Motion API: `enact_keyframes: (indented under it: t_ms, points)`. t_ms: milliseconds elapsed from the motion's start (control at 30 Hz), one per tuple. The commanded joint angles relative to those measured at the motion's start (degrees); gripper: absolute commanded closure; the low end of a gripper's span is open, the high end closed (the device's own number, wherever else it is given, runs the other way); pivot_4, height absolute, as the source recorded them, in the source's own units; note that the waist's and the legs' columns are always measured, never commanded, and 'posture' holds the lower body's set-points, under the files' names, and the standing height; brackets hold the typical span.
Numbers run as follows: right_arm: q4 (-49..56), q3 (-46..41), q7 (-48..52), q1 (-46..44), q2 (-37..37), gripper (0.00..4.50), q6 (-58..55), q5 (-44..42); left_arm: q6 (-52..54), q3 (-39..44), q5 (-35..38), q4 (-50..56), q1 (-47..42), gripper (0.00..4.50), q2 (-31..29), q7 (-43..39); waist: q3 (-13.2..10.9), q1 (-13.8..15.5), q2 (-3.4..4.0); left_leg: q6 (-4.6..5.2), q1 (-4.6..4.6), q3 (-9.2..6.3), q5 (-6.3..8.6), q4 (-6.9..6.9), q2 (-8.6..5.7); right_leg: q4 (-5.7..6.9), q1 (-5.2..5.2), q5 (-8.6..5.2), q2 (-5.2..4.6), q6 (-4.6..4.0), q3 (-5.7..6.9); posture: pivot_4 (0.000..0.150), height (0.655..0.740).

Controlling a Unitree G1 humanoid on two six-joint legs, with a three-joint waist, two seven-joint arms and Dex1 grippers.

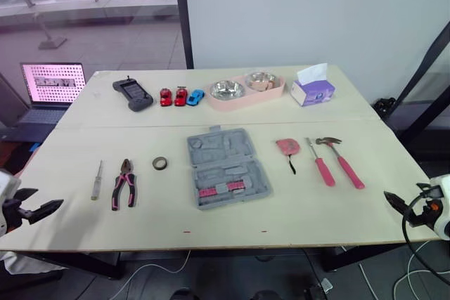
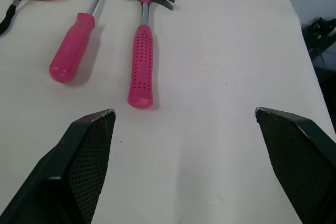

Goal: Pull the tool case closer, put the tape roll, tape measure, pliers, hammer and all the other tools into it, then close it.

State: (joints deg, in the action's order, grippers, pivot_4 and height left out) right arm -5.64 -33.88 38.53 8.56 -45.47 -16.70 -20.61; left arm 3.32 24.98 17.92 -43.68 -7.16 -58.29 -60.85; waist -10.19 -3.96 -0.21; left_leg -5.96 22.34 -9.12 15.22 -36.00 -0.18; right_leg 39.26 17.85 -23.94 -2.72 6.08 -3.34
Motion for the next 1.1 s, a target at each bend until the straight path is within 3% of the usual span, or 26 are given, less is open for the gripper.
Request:
enact_keyframes:
  t_ms: [33, 800, 900, 1100]
  points:
    - [2.17, -2.80, -0.52, 0.36, -0.63, 0.00, 0.07, -0.60, -1.28, 0.18, -0.91, 0.59, 0.31, 0.08, -1.86, -0.28, 0.00, 0.02, 0.00, 0.00, 0.00, 0.00, 0.00, 0.00, 0.00, 0.00, 0.00, 0.00, 0.00, 0.00, 0.00, 0.150, 0.7400]
    - [3.07, -2.30, -1.09, -0.36, -0.76, 0.00, -0.86, -0.36, -2.67, 0.46, -0.38, 0.31, -0.31, 0.08, 0.07, -1.16, 0.00, 0.01, 0.00, 0.00, 0.00, 0.00, 0.00, -0.01, 0.00, 0.00, 0.00, 0.00, 0.00, 0.00, 0.00, 0.150, 0.7400]
    - [4.97, -1.20, -1.46, -0.93, -0.56, 0.00, -1.67, -0.22, -1.69, -0.09, 0.03, 3.83, 0.44, 0.08, 1.46, -1.27, 0.00, 0.01, 0.00, 0.00, 0.00, 0.00, 0.00, -0.01, 0.00, 0.01, 0.00, 0.00, -0.01, 0.00, 0.00, 0.150, 0.7400]
    - [12.99, 6.66, -3.51, -6.91, 1.60, 0.00, -5.67, -0.38, 7.53, -5.23, 2.78, 24.80, 1.87, 0.08, 10.45, 1.82, 0.02, 0.07, 0.04, -0.01, 0.00, 0.00, 0.00, -0.12, 0.02, 0.07, -0.03, 0.00, -0.01, 0.00, -0.01, 0.150, 0.7400]
